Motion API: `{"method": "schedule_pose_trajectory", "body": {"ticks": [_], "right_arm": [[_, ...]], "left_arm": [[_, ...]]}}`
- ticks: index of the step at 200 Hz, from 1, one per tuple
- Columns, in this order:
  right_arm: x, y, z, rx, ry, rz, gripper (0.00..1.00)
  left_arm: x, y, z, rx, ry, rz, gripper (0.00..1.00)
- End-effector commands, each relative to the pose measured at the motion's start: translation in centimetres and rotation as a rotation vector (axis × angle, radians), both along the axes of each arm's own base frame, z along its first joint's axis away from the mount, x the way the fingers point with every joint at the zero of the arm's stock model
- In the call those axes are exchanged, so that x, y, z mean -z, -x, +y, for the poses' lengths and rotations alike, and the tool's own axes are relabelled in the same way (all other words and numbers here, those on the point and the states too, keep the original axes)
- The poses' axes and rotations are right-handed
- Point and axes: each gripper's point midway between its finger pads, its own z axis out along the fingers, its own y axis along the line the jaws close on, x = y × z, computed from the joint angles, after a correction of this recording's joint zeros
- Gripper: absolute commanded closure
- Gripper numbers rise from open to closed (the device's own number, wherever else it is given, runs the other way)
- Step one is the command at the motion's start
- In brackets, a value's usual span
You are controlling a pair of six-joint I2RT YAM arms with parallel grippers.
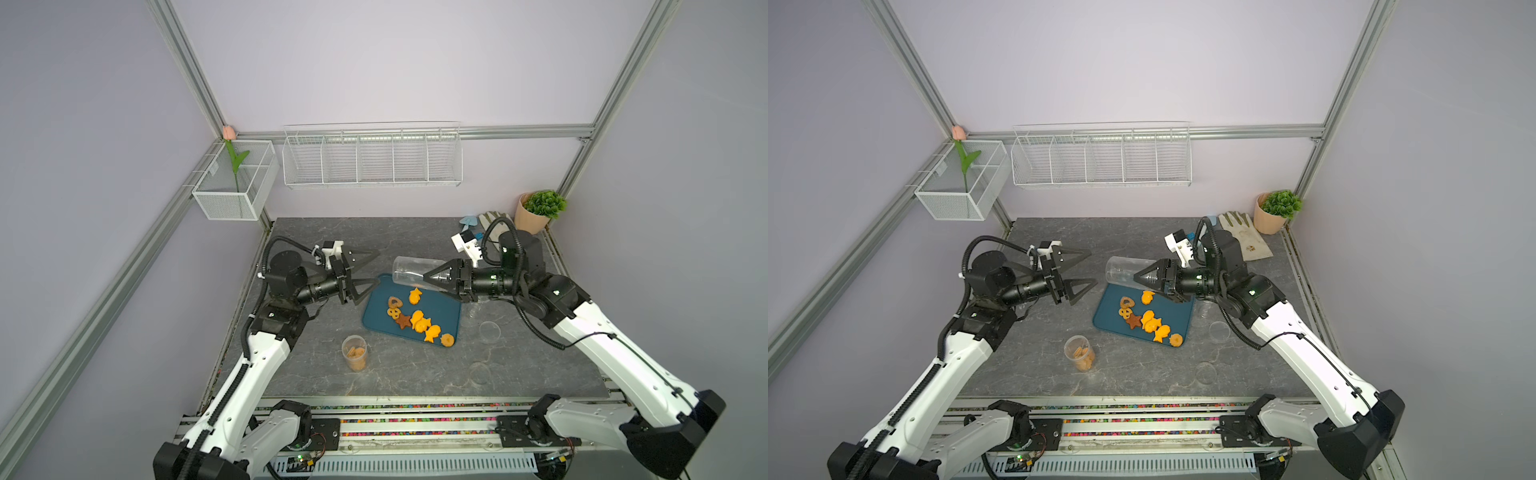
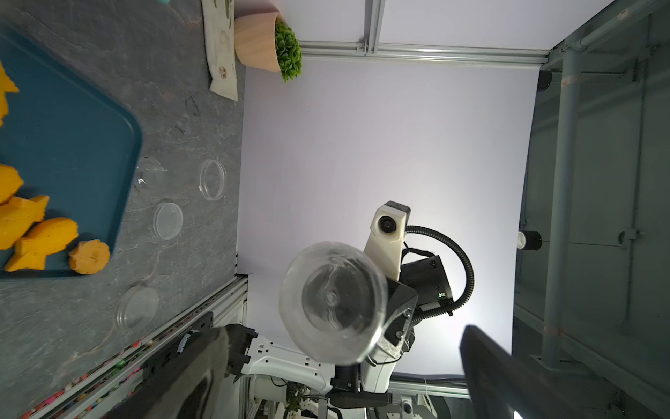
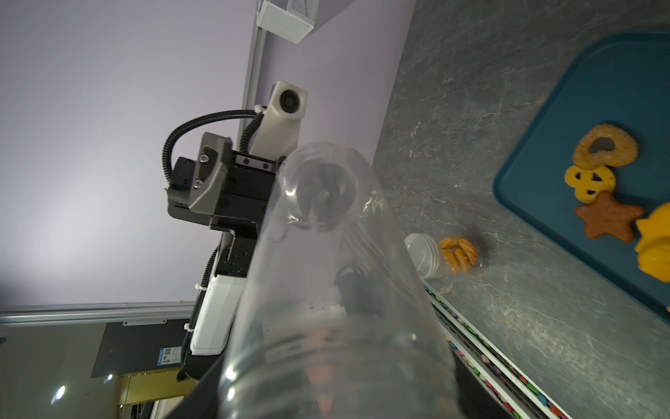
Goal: Pour the cookies out of the jar
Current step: Place the jar at the center of the board.
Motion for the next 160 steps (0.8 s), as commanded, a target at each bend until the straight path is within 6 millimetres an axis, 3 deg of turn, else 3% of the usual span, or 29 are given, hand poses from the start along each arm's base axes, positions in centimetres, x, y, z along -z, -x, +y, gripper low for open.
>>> {"method": "schedule_pose_trajectory", "body": {"ticks": [1,45,73,160], "right_arm": [[2.1,1.9,-3.0,0.01,0.128,0.033,0.37],[3.6,2.1,-7.1,0.084,0.305,0.046,0.37],[4.6,0.8,-8.4,0.096,0.452,0.055,0.37],[9.6,-9.0,-11.1,0.062,0.937,0.076,0.37]], "left_arm": [[1.0,2.1,1.2,-0.006,-0.143,-0.034,0.0],[1.9,2.2,1.6,-0.023,-0.181,-0.025,0.0],[2.1,2.4,1.8,-0.028,-0.2,-0.028,0.0],[3.4,3.6,2.4,-0.022,-0.253,-0.014,0.0]]}}
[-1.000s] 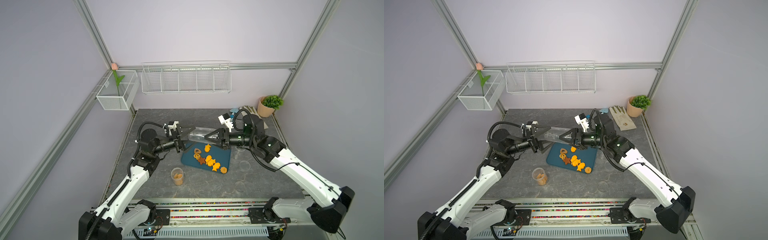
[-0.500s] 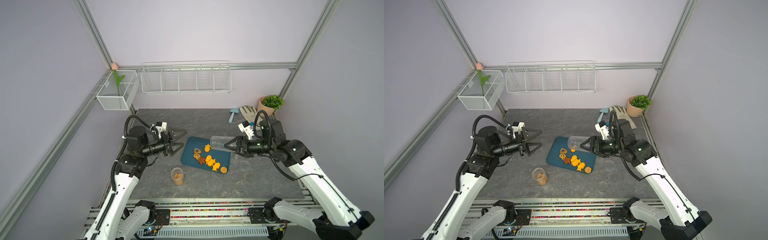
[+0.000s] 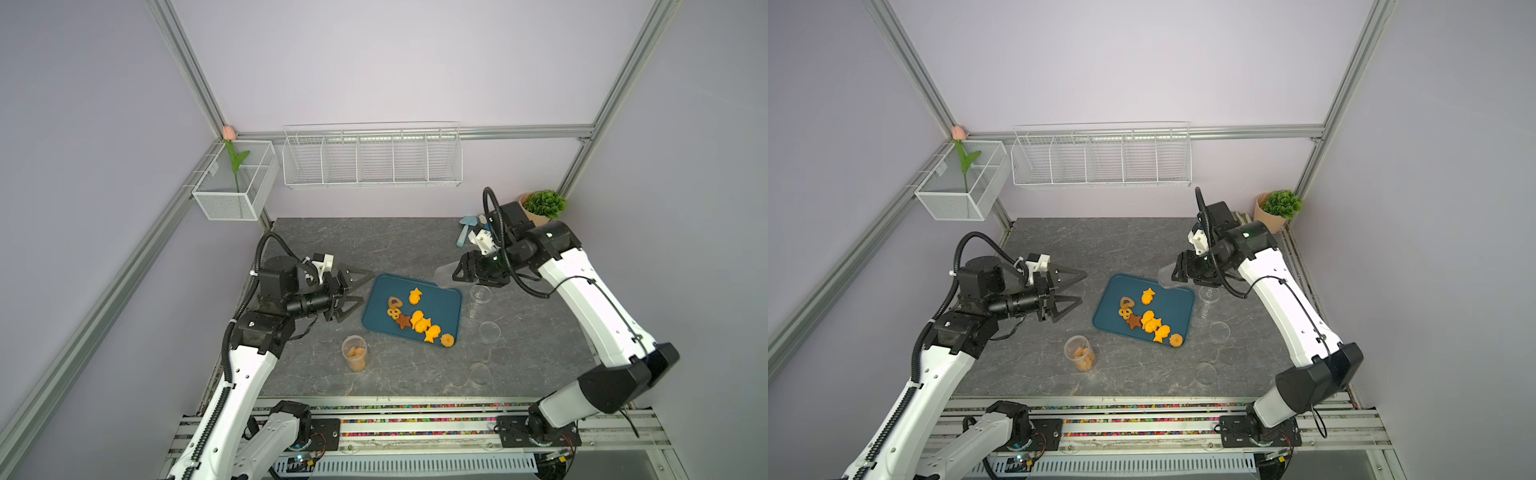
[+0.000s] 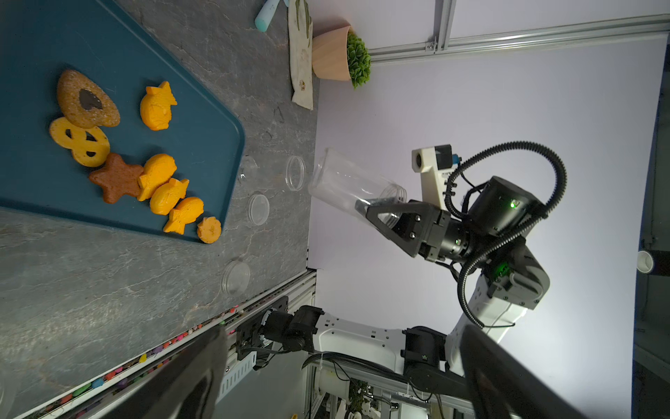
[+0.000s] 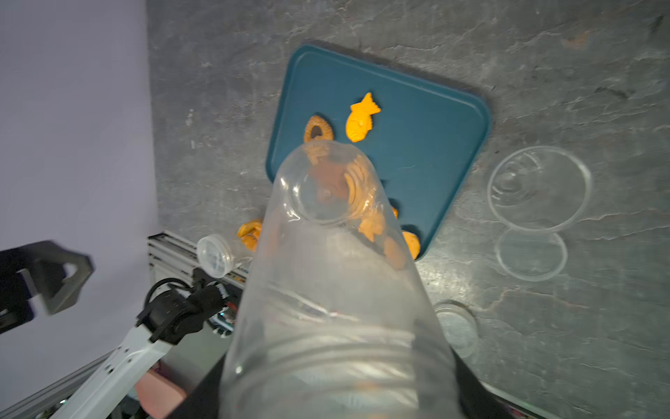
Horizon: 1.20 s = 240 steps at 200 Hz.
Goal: Pour the cookies out of the jar
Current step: Place the jar at the center of the board.
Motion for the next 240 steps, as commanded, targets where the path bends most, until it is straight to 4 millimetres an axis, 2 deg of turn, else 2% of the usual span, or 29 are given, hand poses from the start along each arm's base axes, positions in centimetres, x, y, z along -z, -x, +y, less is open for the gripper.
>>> {"method": "schedule_pose_trajectory", "body": {"ticks": [1,48,89,117,154,240], "right_arm": [[1.8,-1.5,-2.3,-0.036,0.181,0.022,0.37],[5.2,-6.9,-3.5,-0.068,0.404,0.064,0.36],[8.5,-9.7,-4.7,-0.087,0.52,0.122,0.36],[10.8,-10.9,-5.6,-0.084,0.56,0.163,0.36],[12.8,-11.9,-6.2,-0.076,0.574,0.187,0.36],[16.5,-12.6,-5.3,-0.097,0.558,0.251,0.34]], "left_arm": [[-0.3,0.8,0.6,0.002,-0.034,-0.034,0.0],[0.7,1.3,0.9,0.0,-0.054,-0.014,0.0],[1.8,1.6,1.2,0.004,-0.079,0.008,0.01],[2.6,1.4,1.2,0.002,-0.089,0.028,0.0],[3.2,1.0,1.1,0.007,-0.091,0.044,0.0],[4.0,0.5,0.9,0.005,-0.087,0.07,0.0]]}}
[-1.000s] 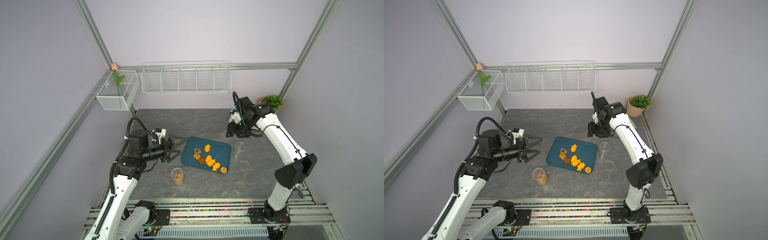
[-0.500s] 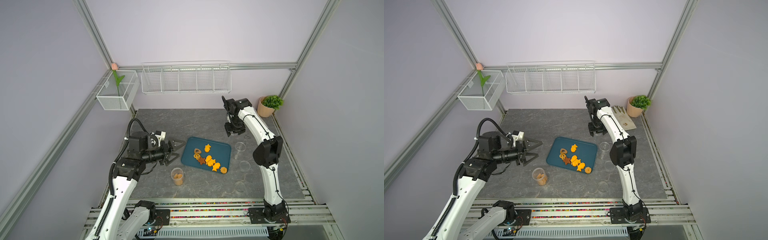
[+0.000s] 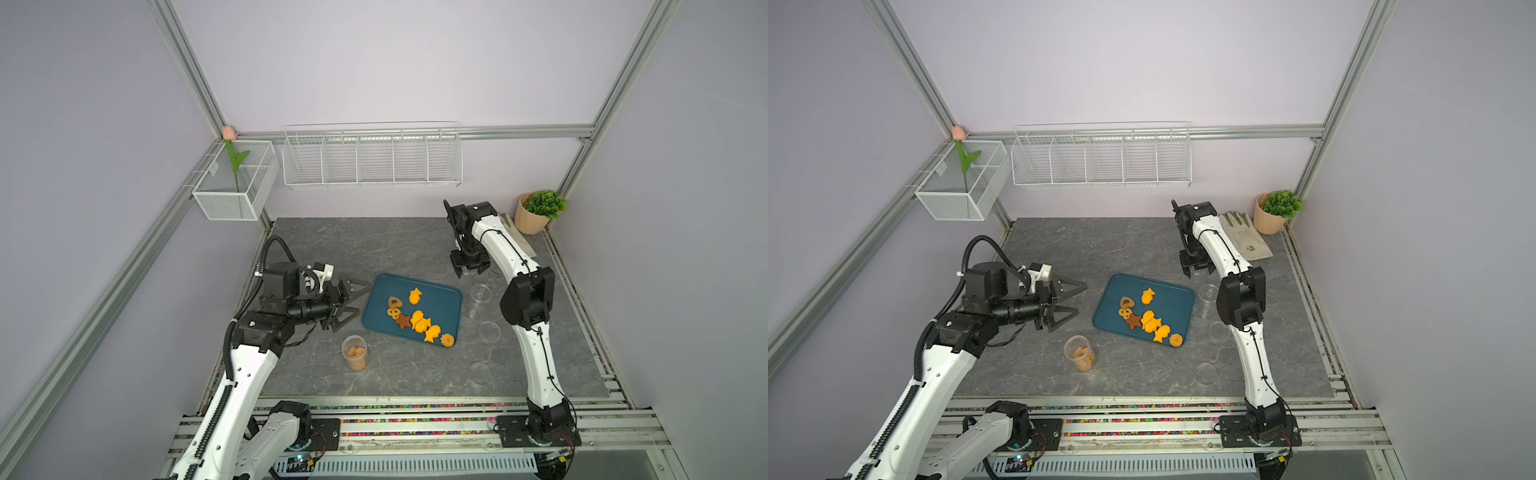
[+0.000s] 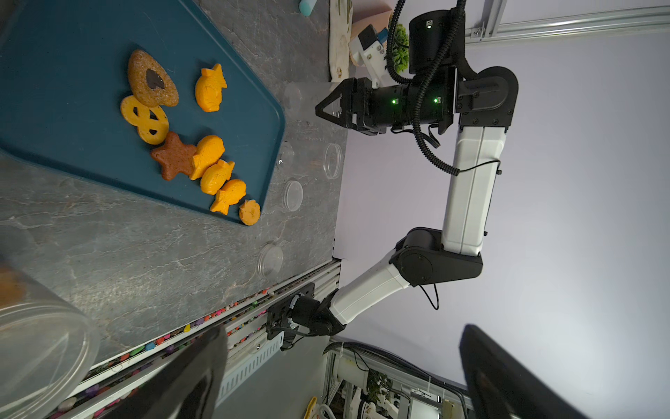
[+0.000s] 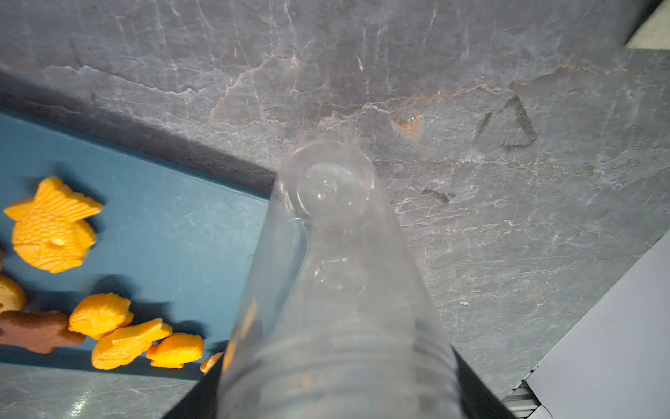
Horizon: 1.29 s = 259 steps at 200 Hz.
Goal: Pour the cookies out of the jar
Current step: Place the jar at the center of the board.
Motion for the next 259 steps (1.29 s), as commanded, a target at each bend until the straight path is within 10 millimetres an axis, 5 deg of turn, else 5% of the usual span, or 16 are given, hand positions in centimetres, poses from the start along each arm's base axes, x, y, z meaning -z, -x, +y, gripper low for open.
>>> {"method": "schedule_pose_trajectory", "body": {"ticks": [1,84,93,96,102,123,157,197,223,259], "right_arm": [[0.7,-0.1,0.3,-0.017,-0.008,0.019,0.34],[1.2,-0.3,0.6,-0.012,-0.031,0.022,0.18],[1.1,-0.3,0.5,-0.012,-0.028,0.02,0.14],[0.9,-0.4,0.5,-0.011,-0.027,0.015,0.04],[0.7,-0.4,0.4,-0.012,-0.026,0.007,0.11],[-0.4,-0.7,0.2,-0.004,-0.035,-0.025,0.12],[-4.6,-1.4,-0.6,-0.002,-0.027,-0.149,0.12],[-15.1,-1.0,-1.7,0.005,-0.062,-0.463,0.12],[-19.8,1.8,0.0,-0.013,-0.265,-0.59,0.12],[-20.3,8.1,5.8,-0.122,-0.627,-0.476,0.12]], "left_arm": [[0.8,-0.1,0.1,-0.005,-0.011,0.007,0.0],[0.8,-0.5,0.1,-0.008,-0.012,0.009,0.0],[0.8,-0.5,0.1,-0.007,-0.012,0.011,0.0],[0.8,-0.5,0.1,-0.008,-0.012,0.012,0.0],[0.8,-0.5,0.1,-0.008,-0.012,0.009,0.0],[1.0,-0.4,0.2,-0.01,-0.016,0.014,0.0],[0.9,-0.6,0.2,-0.016,-0.019,0.009,0.0],[0.5,-1.1,0.4,-0.03,-0.041,-0.01,0.0],[0.5,-1.1,0.9,-0.049,-0.092,-0.021,0.0],[0.6,-0.6,3.6,-0.181,-0.225,-0.037,0.0]]}}
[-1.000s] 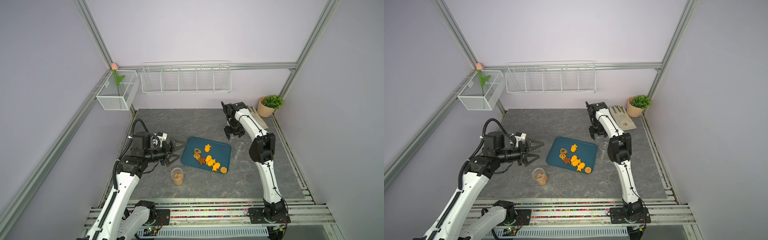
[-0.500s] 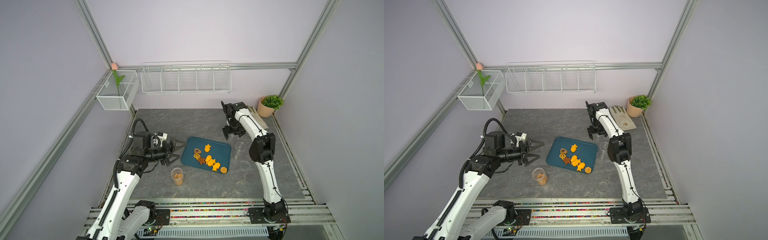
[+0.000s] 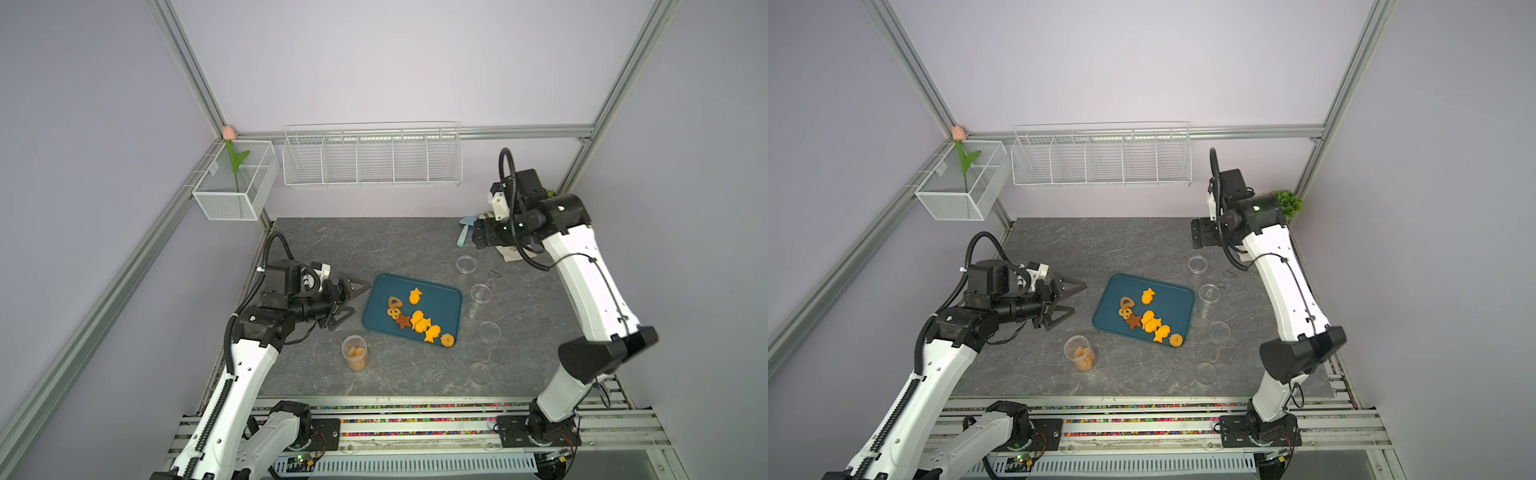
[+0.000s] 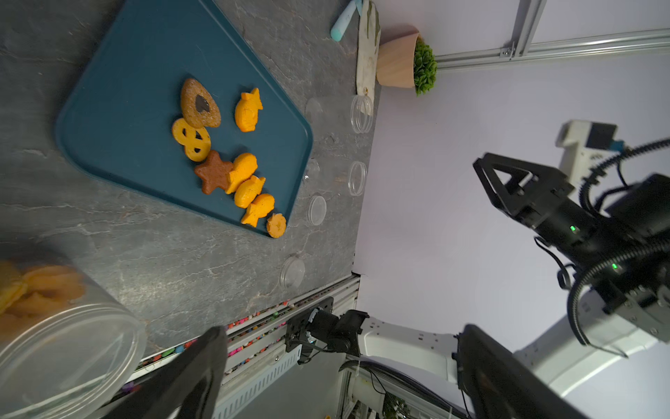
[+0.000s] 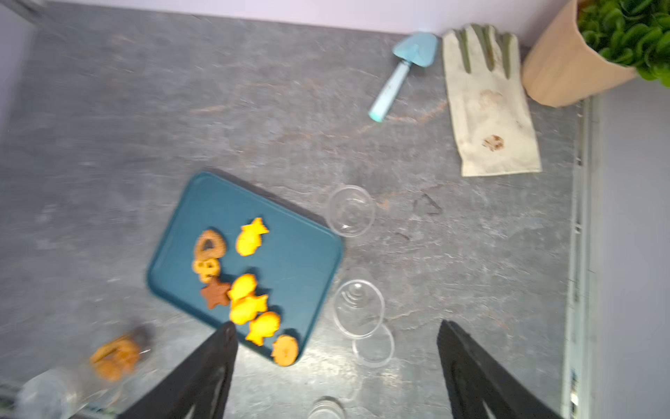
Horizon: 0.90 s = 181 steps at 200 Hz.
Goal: Pour the cookies out of the jar
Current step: Place the jar at the center of the board, then pick up the jar from the center of the board.
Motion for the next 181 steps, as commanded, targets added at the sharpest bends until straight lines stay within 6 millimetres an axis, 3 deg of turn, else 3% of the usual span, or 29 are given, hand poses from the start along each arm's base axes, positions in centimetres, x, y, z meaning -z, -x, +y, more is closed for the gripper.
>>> {"method": "schedule_pose_trajectory", "body": {"ticks": [1,36,55,83,112,150,181], "right_arm": [[2.7,2.6,5.6,-0.188,-0.2,0.127,0.12],[4.0,8.9,11.2,-0.446,-0.278,0.083,0.12],[4.5,11.3,13.8,-0.568,-0.322,0.018,0.12],[5.7,15.2,16.7,-0.766,-0.278,-0.14,0.12],[7.9,18.8,18.9,-0.952,-0.175,-0.157,0.12],[11.3,20.9,21.7,-1.075,-0.053,-0.075,0.12],[12.8,22.4,24.8,-1.142,-0.006,-0.065,0.12]], "left_arm": [[-0.2,0.5,2.4,-0.107,-0.114,-0.034,0.0],[-0.1,1.8,4.8,-0.274,-0.127,-0.051,0.0],[-0.6,2.9,6.2,-0.354,-0.124,-0.086,0.0],[-1.0,4.4,7.3,-0.403,-0.138,-0.106,0.01],[-0.7,5.7,7.8,-0.419,-0.137,-0.096,0.0],[-0.9,6.6,8.5,-0.458,-0.135,-0.106,0.0],[-1.1,8.1,10.8,-0.538,-0.222,-0.112,0.0]]}}
